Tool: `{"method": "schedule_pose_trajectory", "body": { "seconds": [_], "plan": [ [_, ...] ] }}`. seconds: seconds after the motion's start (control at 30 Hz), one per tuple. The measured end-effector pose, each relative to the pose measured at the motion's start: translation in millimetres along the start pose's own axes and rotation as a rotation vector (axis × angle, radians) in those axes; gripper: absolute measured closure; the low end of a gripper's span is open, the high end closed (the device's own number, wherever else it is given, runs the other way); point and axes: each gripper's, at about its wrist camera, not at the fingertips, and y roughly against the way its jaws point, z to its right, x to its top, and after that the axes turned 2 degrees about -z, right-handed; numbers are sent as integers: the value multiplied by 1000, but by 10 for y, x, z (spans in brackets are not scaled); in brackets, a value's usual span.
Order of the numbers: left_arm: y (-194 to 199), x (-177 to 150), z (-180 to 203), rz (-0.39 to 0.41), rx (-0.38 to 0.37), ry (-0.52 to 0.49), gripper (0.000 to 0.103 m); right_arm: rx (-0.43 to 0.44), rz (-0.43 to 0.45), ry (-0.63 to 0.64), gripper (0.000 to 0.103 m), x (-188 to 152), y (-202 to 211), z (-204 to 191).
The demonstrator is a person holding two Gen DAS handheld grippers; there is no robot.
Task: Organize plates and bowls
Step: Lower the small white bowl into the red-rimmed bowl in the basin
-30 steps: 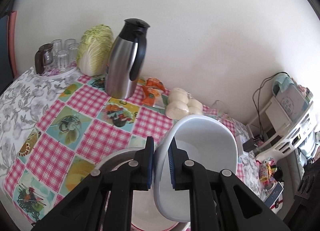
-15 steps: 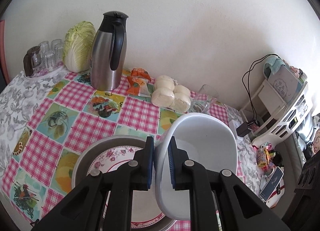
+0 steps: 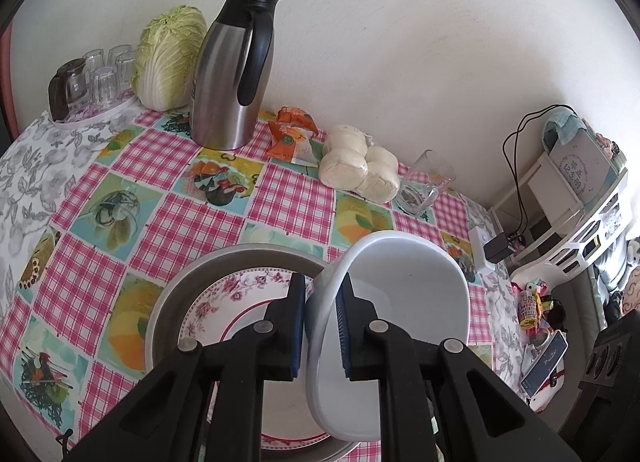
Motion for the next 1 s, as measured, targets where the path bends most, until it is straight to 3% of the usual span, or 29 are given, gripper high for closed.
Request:
{"method": "schedule_pose_trajectory", "body": {
  "seconds": [0.83, 1.0],
  "plan": [
    [-161, 9, -302, -94, 15, 48, 86, -9, -132, 26, 88, -157, -349, -143],
    [-271, -14, -359, -147, 20, 80, 75, -8, -137, 21, 85, -154, -364, -129]
  ]
}}
